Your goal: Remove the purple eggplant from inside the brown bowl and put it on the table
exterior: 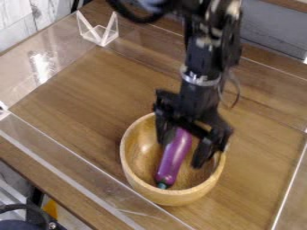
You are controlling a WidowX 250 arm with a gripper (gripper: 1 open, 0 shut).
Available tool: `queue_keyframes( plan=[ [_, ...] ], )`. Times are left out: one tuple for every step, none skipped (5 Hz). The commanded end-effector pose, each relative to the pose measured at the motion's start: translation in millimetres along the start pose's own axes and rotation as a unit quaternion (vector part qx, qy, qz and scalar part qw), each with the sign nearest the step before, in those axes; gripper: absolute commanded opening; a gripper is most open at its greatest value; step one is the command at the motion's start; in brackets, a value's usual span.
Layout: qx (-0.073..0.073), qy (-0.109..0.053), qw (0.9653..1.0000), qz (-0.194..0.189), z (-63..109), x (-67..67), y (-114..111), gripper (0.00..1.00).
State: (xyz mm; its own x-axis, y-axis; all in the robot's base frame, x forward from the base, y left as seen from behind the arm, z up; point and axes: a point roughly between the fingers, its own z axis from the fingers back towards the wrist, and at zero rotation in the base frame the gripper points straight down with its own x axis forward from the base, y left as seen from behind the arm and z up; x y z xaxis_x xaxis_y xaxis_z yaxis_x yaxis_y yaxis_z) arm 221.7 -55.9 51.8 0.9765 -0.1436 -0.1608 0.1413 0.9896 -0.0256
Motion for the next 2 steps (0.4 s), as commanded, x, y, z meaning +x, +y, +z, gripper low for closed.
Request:
queue_keyframes(
  plan=[
    [-0.004,-0.011,0.9999,-0.002,-2.8,6.9,1.4,1.0],
    [-0.006,-0.014,0.9999,-0.004,-6.1,10.3,0.8,0.0]
  ],
)
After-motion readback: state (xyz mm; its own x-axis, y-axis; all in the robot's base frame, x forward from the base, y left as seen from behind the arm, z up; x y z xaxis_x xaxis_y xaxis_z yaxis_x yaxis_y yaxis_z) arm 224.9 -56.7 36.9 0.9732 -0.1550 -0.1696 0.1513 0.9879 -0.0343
